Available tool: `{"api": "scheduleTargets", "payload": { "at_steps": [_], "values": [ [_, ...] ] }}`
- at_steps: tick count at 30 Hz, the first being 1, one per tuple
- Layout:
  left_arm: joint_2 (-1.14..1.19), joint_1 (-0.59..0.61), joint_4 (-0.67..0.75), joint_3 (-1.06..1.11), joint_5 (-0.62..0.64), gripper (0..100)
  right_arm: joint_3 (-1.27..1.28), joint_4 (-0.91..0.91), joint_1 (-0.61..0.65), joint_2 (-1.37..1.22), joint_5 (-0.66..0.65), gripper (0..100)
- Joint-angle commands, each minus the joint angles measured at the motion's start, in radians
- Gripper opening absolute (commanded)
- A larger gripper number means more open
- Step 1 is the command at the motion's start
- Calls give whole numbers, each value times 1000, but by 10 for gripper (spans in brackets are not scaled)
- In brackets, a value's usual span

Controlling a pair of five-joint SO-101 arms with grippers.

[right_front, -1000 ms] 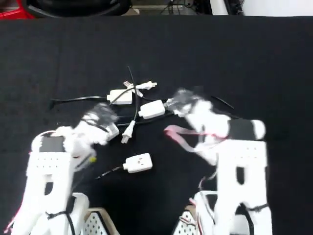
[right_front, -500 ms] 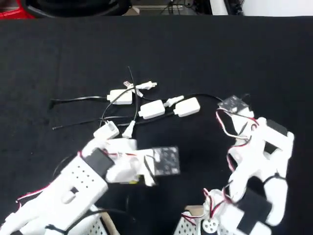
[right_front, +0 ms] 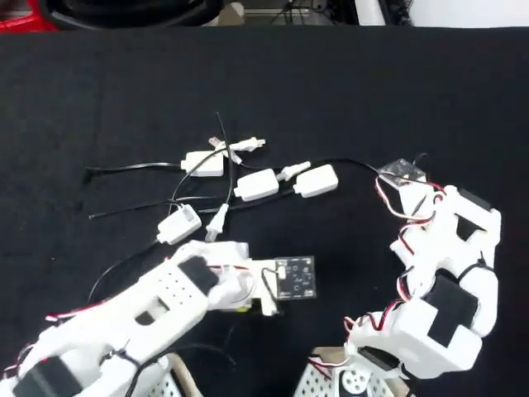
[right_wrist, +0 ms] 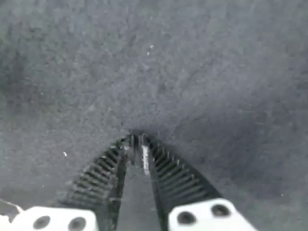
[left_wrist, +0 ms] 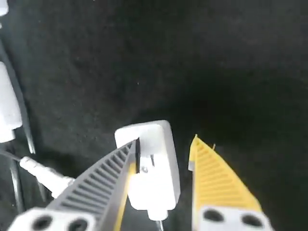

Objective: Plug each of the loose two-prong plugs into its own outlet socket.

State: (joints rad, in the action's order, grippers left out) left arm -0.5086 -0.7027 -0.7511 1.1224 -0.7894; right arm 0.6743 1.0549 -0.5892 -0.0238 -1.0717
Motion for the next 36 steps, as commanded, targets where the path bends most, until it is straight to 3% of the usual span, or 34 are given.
{"api": "scheduleTargets", "payload": {
  "at_steps": [1,9,14,18,25,31,36],
  "values": [
    [114,48,-64,-104,14,181,-48,-5,-20,-1,-9,13],
    [258,163,-178,-216,9,181,-45,-5,-18,-1,-11,13],
    [275,186,-206,-213,-120,180,-45,-5,-12,-1,-11,13],
    [273,255,-206,-255,-138,179,-45,-5,-12,-2,-11,13],
    [273,219,-247,-291,-138,29,-44,-3,-12,-1,-11,13],
    [178,234,-419,-371,-143,181,-44,-3,-11,-1,-11,13],
    [40,193,-477,-346,-137,191,-44,-2,-11,-1,-12,13]
  ]
}}
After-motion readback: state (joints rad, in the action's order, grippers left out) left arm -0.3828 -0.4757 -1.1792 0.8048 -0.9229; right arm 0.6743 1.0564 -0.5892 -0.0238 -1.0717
